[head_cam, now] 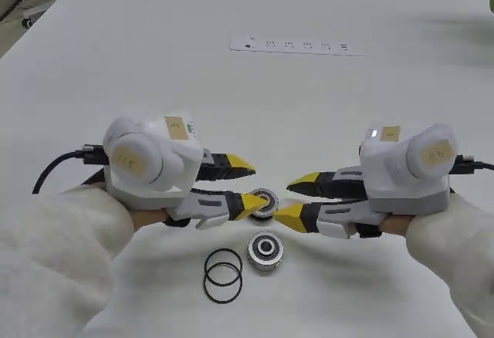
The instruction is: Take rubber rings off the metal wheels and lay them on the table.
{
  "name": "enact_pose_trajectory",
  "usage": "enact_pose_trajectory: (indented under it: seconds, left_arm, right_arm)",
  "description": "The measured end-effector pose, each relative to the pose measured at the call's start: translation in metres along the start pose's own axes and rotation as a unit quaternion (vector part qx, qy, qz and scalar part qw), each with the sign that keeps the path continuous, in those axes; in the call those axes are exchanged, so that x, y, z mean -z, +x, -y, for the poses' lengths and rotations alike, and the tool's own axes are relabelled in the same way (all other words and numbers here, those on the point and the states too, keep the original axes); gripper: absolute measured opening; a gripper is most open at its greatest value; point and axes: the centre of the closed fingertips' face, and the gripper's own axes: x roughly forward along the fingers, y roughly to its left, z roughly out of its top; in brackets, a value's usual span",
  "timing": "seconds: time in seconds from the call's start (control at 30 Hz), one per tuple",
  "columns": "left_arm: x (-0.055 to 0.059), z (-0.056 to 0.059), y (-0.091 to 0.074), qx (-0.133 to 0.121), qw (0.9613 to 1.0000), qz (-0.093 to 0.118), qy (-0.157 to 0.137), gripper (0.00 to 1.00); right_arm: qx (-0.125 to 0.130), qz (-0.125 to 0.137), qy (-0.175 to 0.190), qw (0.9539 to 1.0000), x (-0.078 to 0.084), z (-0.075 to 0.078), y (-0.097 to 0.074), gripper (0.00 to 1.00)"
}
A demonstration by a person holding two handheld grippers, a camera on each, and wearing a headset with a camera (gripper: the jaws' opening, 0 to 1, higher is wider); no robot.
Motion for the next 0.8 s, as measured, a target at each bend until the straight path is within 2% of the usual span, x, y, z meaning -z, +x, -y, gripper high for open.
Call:
enact_pose_trajectory:
  seconds: [0.1,0.2,0.37,0.4,0.43,0.57,0.8]
  left_arm:
    - [0.003,0.005,0.003,0.006,0.9999,-0.008,0.004,0.26]
    - [0.009,0.003,0.006,0.001,0.9999,-0.017,-0.002,0.24]
    - [0.013,0.001,0.009,-0.004,0.9997,-0.02,-0.015,0.21]
    - [0.016,-0.001,0.009,-0.009,0.9993,-0.028,-0.021,0.19]
    - [0.015,0.0,0.01,-0.007,0.9994,-0.025,-0.024,0.18]
    - [0.017,0.003,0.01,-0.003,0.9993,-0.032,-0.021,0.14]
    - [0.017,0.002,0.011,-0.004,0.9992,-0.029,-0.026,0.14]
  right_arm:
    - [-0.004,-0.006,-0.006,1.0,0.002,-0.004,0.003,0.27]
    - [-0.002,-0.008,-0.011,0.9999,0.002,-0.004,0.005,0.26]
    - [-0.001,-0.008,-0.01,0.9999,0.003,-0.004,0.007,0.24]
    - [-0.003,-0.008,-0.009,0.9999,0.003,-0.005,0.008,0.24]
    - [-0.004,-0.009,-0.009,0.9999,0.003,-0.006,0.008,0.23]
    - [-0.004,-0.009,-0.008,0.9999,0.003,-0.008,0.01,0.23]
    - [0.002,-0.008,-0.004,1.0,0.004,-0.005,0.01,0.2]
